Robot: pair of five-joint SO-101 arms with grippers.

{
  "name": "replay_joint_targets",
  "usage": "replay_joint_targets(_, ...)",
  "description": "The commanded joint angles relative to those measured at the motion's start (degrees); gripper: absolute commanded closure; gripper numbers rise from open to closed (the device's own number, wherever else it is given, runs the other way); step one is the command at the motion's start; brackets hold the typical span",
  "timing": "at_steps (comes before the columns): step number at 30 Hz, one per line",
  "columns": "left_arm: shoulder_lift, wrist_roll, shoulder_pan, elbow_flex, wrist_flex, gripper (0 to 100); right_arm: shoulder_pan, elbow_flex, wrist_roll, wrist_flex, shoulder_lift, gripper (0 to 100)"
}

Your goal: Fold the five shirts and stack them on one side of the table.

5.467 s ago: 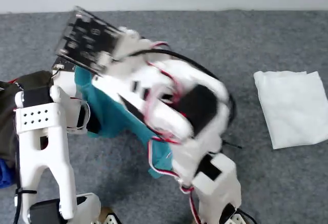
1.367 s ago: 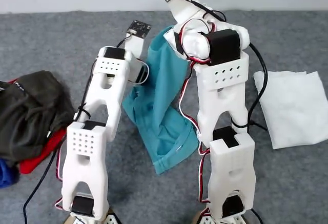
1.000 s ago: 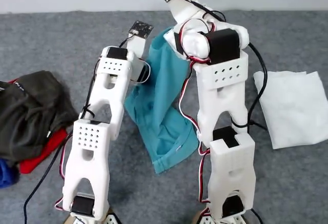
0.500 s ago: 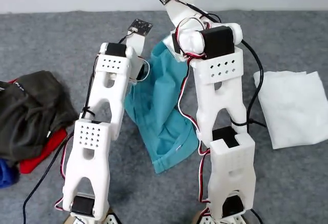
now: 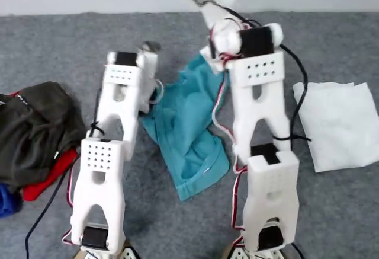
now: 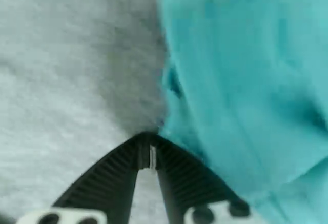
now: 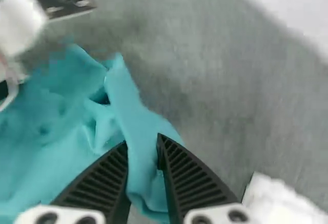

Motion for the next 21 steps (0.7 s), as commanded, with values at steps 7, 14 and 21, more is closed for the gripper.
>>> replay_joint_targets(7, -25.8, 0.3, 8.4, 26.8, 1.4, 99, 9.6, -0.9, -0.7, 0.1, 4.4, 98.8)
replay_joint_targets(14, -34.9, 0.0, 9.1, 40.7, 1.4, 99, 10.8, 2.4, -0.4, 2.3, 2.7, 90.3)
replay_joint_targets(21, -37.1, -3.0, 19.1, 50.6, 1.4, 98, 10.9, 5.7, -0.5, 2.2, 3.0, 82.7)
